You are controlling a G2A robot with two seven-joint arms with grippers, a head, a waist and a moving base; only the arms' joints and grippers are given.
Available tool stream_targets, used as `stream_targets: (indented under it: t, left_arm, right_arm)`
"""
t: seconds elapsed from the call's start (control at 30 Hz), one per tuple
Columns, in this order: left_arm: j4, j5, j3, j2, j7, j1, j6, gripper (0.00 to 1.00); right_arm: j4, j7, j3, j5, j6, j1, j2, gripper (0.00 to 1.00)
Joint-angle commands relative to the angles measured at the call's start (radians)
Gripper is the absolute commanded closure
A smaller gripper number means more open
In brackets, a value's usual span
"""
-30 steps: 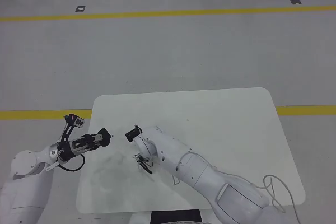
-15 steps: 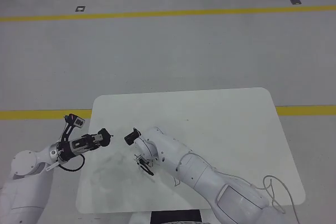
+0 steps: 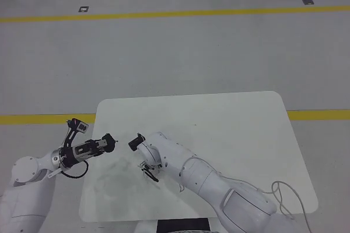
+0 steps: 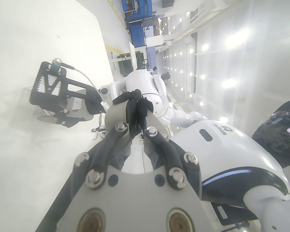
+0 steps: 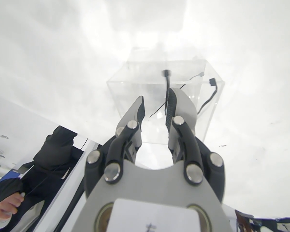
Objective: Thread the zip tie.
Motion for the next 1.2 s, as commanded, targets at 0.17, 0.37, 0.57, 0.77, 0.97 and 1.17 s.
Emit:
stream_targets:
  t: [0.17, 0.37, 0.57, 0.77, 0.97, 1.17]
  left_arm:
    - [0.000, 0.000, 0.000, 0.000, 0.000, 0.000, 0.000, 1.00]
    - [0.000, 0.000, 0.000, 0.000, 0.000, 0.000, 0.000, 1.00]
    - [0.000, 0.000, 0.000, 0.000, 0.000, 0.000, 0.000, 1.00]
    - [0.000, 0.000, 0.000, 0.000, 0.000, 0.000, 0.000, 1.00]
    - [0.000, 0.000, 0.000, 0.000, 0.000, 0.000, 0.000, 1.00]
    - [0.000, 0.000, 0.000, 0.000, 0.000, 0.000, 0.000, 1.00]
  right_arm:
    - [0.015, -0.009, 0.002, 0.002, 0.006, 0.005, -0.008, 0.83]
    - [0.022, -0.014, 0.005, -0.007, 0.018, 0.007, -0.011, 0.83]
    - [0.014, -0.015, 0.012, -0.018, 0.034, 0.003, -0.011, 0.89]
    - [0.011, -0.012, 0.021, -0.026, 0.036, -0.002, -0.009, 1.00]
    - [0.001, -0.013, 0.030, -0.036, 0.040, -0.008, -0.006, 1.00]
    - [-0.058, -0.014, 0.052, -0.055, 0.057, -0.024, 0.005, 1.00]
